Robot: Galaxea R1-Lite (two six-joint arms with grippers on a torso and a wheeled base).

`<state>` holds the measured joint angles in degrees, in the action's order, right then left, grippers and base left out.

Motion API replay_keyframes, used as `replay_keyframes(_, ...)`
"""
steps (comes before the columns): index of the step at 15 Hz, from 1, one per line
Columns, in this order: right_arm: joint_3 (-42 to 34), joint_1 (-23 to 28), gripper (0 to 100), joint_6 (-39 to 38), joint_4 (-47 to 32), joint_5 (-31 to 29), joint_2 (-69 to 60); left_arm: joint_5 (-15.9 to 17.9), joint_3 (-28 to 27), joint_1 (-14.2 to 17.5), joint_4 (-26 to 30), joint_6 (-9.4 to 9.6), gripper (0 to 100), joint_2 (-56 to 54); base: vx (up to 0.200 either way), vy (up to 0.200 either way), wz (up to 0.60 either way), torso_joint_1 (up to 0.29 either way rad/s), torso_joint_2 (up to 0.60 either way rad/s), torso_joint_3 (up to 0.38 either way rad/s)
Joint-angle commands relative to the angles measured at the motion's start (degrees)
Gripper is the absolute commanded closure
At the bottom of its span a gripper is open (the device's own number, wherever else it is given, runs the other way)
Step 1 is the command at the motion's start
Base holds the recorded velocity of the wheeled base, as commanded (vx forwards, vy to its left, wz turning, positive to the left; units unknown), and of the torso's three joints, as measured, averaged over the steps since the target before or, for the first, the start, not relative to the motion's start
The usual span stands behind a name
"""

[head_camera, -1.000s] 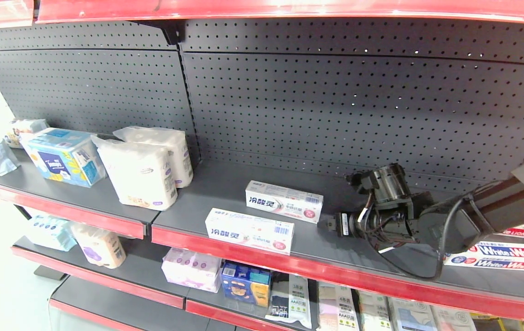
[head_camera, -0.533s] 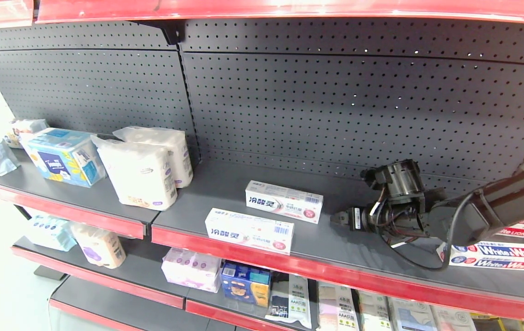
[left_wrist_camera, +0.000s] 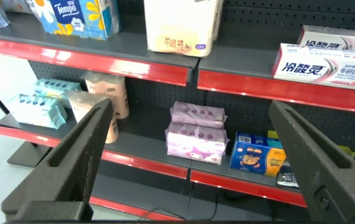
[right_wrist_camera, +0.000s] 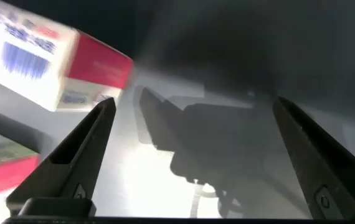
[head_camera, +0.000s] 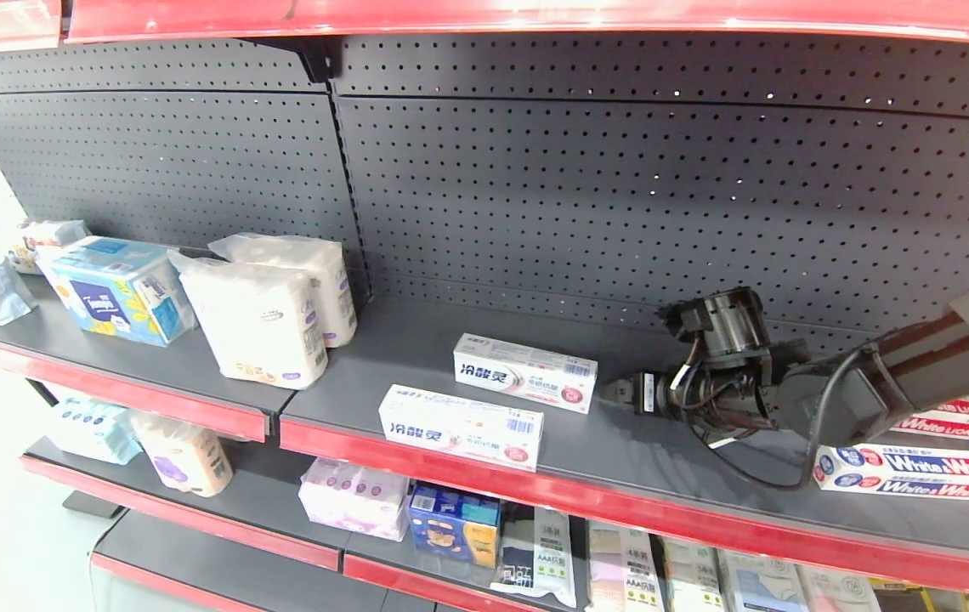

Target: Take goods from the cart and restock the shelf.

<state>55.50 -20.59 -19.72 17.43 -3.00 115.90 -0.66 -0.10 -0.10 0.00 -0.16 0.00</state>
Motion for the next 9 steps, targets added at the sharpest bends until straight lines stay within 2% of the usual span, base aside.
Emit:
replay_keyframes(1, 0.31, -0.86, 0, -0.05, 0.06, 0.01, 0.12, -0.04, 0.1, 0.01, 0.0, -0.02, 0, 0.0, 0.0, 0.0, 0.0, 0.0, 0.0, 0.0)
replay_keyframes(9, 0.48, -1.82, 0, -0.4, 0.06, 0.01, 0.56, -0.04, 0.01, 0.01, 0.0, -0.02, 0, 0.0, 0.0, 0.0, 0.0, 0.0, 0.0, 0.0)
